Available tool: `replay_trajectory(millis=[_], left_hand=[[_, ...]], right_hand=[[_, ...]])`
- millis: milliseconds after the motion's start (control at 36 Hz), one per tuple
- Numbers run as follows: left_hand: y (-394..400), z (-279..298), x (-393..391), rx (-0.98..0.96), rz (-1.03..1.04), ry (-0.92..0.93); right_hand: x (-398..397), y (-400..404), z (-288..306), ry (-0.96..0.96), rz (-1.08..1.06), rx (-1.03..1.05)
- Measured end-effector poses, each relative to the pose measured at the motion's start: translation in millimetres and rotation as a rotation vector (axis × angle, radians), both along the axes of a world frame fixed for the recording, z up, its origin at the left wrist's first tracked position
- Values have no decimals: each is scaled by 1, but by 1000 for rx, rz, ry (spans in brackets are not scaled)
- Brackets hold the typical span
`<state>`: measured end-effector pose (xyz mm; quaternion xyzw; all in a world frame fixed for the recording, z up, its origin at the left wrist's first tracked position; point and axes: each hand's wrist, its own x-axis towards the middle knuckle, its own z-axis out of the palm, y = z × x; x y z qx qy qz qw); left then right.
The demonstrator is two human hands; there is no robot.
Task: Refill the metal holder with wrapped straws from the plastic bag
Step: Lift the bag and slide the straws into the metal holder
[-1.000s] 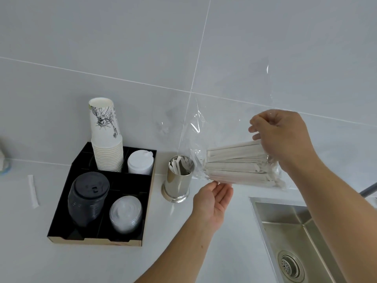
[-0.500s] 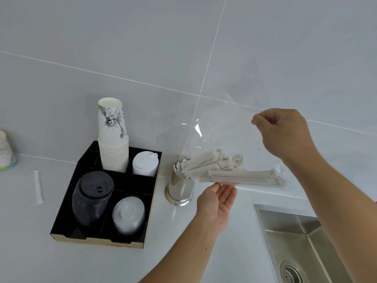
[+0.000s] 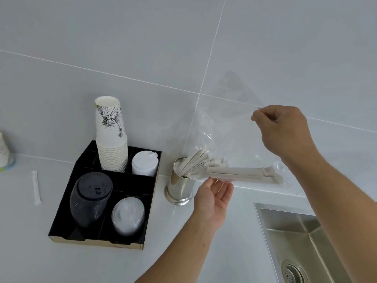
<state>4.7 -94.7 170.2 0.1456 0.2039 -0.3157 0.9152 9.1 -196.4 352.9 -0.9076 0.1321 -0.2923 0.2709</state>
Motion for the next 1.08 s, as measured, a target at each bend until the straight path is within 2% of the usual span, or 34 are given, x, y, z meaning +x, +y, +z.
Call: replay_trajectory(millis=[278,472,694,972,1083], left_hand=[[4,5,20,-81,75,-12],[7,-10,18,-62,61,92],[8,-2,22,-47,6,-11],[0,8,26,-65,42,9],[-2,8,26,-77,76,15]], right_hand=[[11,0,-1,3,40,12],[27,2,0,44,64,-10],[41,8,-3,80,77,-54],[55,7,1,36,112,-37],[53,10,5,97,220,22]])
